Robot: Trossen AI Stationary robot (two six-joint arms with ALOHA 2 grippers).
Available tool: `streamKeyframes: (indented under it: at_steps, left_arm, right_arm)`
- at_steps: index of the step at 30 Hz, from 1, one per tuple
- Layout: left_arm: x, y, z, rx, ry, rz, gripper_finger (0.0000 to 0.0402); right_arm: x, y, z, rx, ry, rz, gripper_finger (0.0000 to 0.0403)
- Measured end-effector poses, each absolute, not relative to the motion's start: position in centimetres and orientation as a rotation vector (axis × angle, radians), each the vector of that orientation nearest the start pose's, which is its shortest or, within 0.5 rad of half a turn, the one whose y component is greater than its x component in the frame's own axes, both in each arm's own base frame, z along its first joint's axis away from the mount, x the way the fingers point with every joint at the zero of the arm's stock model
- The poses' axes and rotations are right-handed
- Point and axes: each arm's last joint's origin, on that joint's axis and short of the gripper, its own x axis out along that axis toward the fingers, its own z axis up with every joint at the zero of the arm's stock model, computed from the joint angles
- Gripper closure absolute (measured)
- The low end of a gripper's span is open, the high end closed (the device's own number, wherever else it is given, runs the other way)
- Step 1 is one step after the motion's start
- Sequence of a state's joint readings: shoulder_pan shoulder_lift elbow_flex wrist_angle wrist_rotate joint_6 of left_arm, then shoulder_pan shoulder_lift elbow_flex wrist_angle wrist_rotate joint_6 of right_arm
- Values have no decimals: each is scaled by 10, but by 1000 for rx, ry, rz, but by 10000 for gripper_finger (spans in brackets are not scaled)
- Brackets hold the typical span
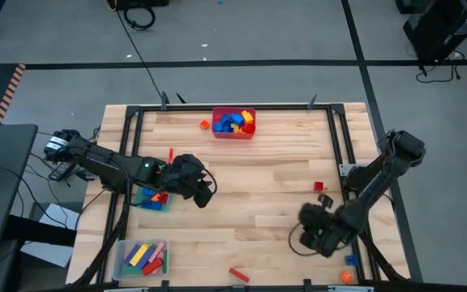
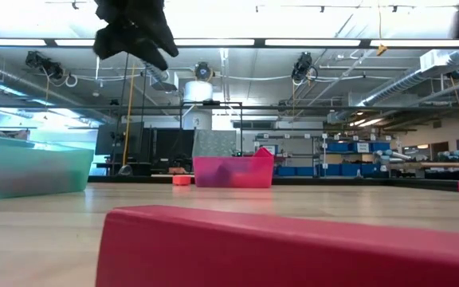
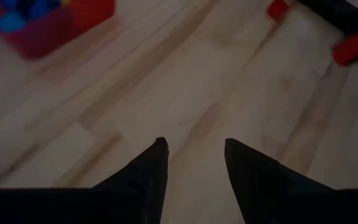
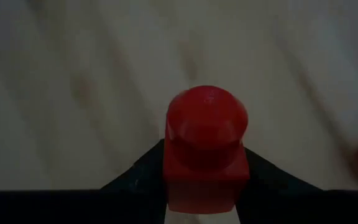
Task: Sort blocks by size
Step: Put the red 1 studded building block into the red bin
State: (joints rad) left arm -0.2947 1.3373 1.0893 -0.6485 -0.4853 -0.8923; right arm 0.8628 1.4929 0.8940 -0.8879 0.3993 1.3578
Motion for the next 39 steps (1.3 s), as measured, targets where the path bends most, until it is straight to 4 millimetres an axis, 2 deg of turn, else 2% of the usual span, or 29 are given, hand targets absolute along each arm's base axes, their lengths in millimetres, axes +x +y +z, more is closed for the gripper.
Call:
streamKeyframes:
  at_steps: [5,11,17,22,26,29,32,36,39]
  left_arm:
    - [266,-67,290,-343,662,430,234]
    - [266,-67,290,-229,689,379,234]
    - [263,-67,286,-99,754,342,234]
    - [256,-65,283,16,827,345,234]
    - [252,-62,285,81,816,368,234]
    - [244,-57,277,98,804,357,234]
    - [234,-52,270,73,775,348,234]
    - [219,-45,264,37,746,334,234]
    - [210,-42,262,31,739,336,234]
  right_arm:
    - [193,156,196,416,932,-539,260]
    - [241,121,215,547,748,-484,260]
    - [298,69,237,645,573,-407,260]
    - [350,21,261,556,572,-426,260]
    - [390,-26,272,526,567,-492,260]
    - [413,-66,271,534,605,-537,260]
    - [427,-106,262,553,662,-601,260]
    - [435,-153,246,605,723,-666,260]
    - [436,-180,234,650,757,-688,260]
